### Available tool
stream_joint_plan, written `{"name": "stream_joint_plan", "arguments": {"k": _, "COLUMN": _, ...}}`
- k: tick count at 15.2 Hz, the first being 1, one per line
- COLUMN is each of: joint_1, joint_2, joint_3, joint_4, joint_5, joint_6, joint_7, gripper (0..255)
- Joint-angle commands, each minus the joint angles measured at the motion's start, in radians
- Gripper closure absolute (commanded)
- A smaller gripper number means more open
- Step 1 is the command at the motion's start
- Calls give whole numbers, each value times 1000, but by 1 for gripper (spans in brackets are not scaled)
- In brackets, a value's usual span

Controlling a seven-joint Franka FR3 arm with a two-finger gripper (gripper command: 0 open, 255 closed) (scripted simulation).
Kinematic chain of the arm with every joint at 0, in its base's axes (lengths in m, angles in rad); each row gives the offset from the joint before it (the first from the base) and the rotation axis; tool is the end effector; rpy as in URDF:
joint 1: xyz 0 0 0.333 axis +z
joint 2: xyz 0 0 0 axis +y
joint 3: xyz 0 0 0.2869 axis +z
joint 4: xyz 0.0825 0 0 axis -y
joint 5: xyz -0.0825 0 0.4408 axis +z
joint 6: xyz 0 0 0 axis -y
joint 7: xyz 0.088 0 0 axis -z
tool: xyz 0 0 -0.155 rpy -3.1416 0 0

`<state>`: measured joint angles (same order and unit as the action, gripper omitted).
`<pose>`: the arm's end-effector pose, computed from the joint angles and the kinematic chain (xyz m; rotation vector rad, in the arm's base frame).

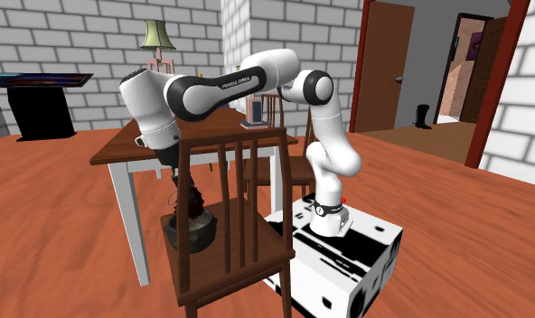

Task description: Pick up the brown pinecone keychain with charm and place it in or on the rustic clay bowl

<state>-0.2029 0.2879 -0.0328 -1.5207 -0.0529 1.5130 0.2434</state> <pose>0.6279 -0.1581 0.3875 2.9596 -0.7154 -0.4528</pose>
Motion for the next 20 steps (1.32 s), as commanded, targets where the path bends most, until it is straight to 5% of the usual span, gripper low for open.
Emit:
{"name": "stream_joint_plan", "arguments": {"k": 1, "joint_1": 0, "joint_2": -1, "joint_3": 0, "joint_4": -30, "joint_5": 0, "joint_6": 29, "joint_7": 2, "gripper": 255}}
{"name": "stream_joint_plan", "arguments": {"k": 10, "joint_1": 0, "joint_2": 0, "joint_3": 0, "joint_4": -43, "joint_5": 0, "joint_6": 44, "joint_7": 2, "gripper": 255}}
{"name": "stream_joint_plan", "arguments": {"k": 11, "joint_1": 0, "joint_2": 0, "joint_3": 0, "joint_4": -43, "joint_5": 0, "joint_6": 44, "joint_7": 2, "gripper": 0}}
{"name": "stream_joint_plan", "arguments": {"k": 16, "joint_1": 0, "joint_2": 0, "joint_3": 0, "joint_4": -43, "joint_5": 0, "joint_6": 44, "joint_7": 2, "gripper": 0}}
{"name": "stream_joint_plan", "arguments": {"k": 20, "joint_1": 2, "joint_2": 54, "joint_3": 1, "joint_4": 156, "joint_5": 2, "joint_6": -102, "joint_7": -1, "gripper": 0}}
